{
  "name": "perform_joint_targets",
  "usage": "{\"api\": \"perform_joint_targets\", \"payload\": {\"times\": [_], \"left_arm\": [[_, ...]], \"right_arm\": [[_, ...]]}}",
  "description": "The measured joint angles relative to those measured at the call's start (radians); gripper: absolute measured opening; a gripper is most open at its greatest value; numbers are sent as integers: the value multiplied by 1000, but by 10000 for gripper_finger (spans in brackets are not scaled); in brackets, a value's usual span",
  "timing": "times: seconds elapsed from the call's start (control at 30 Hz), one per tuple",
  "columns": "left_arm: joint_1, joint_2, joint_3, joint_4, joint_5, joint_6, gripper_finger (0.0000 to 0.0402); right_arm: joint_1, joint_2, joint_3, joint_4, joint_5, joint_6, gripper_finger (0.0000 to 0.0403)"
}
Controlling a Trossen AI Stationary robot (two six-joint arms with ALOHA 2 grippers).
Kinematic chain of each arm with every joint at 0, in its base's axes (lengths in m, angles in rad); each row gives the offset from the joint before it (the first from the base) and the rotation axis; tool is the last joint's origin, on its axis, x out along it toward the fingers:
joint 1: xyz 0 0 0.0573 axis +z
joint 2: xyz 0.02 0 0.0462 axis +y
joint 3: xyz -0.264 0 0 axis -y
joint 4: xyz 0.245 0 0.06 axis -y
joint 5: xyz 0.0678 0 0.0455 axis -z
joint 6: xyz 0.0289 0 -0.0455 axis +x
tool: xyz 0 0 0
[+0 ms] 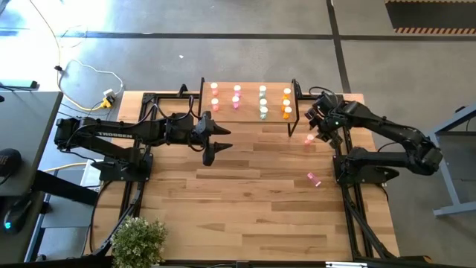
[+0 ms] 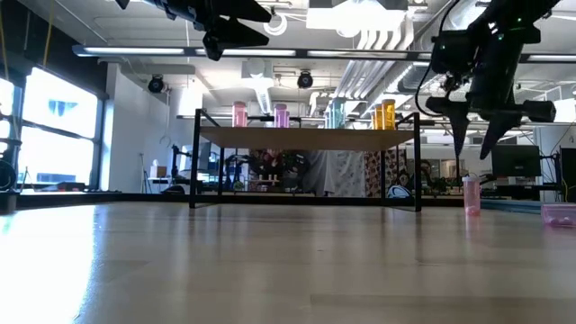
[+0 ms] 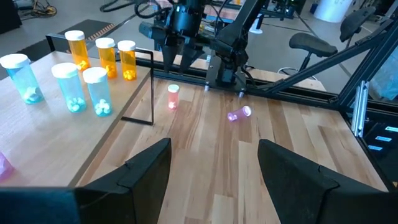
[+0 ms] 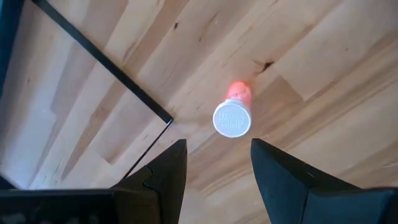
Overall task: Pick and place medicine bottles onto shelf by color
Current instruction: Put the pink pill bottle aligned with the other pink pill bottles on the shelf
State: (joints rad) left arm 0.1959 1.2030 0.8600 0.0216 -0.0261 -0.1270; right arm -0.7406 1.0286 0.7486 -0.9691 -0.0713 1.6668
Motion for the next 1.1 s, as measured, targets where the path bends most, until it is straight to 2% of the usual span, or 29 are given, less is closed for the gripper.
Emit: {"api": "perform_joint_targets", "payload": {"times": [0.37,0.87,1.1], "left_arm": [[0,0,0,0,-1,0,229],[0,0,0,0,-4,0,229],[0,0,0,0,-4,0,229]], "right_arm": [[23,1,-77,60,-5,39,169],[24,120,-79,142,9,27,169],[23,123,-79,144,23,35,169]]}}
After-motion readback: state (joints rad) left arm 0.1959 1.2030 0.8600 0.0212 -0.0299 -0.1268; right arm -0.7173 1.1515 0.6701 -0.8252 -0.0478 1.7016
